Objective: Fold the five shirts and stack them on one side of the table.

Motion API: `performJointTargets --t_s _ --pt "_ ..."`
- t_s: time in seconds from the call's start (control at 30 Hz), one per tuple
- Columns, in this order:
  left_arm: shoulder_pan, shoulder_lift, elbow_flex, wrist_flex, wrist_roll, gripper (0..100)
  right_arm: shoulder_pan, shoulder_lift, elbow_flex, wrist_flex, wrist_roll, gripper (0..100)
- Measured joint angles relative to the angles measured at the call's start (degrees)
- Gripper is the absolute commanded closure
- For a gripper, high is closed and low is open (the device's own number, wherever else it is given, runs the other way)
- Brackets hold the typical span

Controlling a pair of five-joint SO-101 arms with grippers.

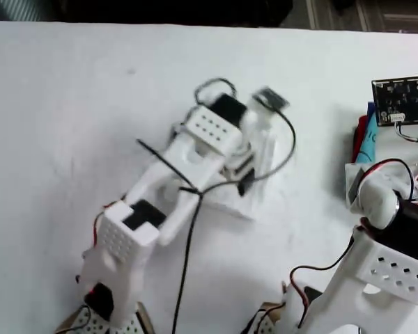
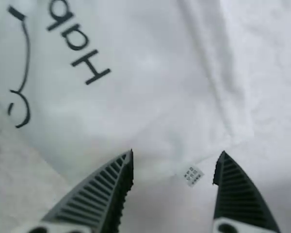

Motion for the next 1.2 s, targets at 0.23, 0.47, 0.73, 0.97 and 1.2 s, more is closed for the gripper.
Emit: performJointTargets --t_s 0.23,0.47,0.73,0.97,1.2 --pt "-3.96 -1.67 -1.32 0.09 -1.23 77 0.0 0.0 0.0 0.0 0.0 98.1" --pt "-16.62 -12.13 -1.32 0.09 -2.55 88 -6.51 0.09 10.02 -0.18 0.0 98.1" --pt "-36.04 -31.03 -1.58 0.18 -13.63 89 -24.62 3.25 18.02 -5.89 -5.89 98.1" --pt "-52.92 -37.63 -2.37 0.18 -14.68 89 -34.2 22.95 11.25 -7.03 -13.45 97.0" --pt "-66.46 -40.0 -2.37 0.18 -18.73 91 -37.01 42.73 -8.09 -6.51 -21.27 77.9"
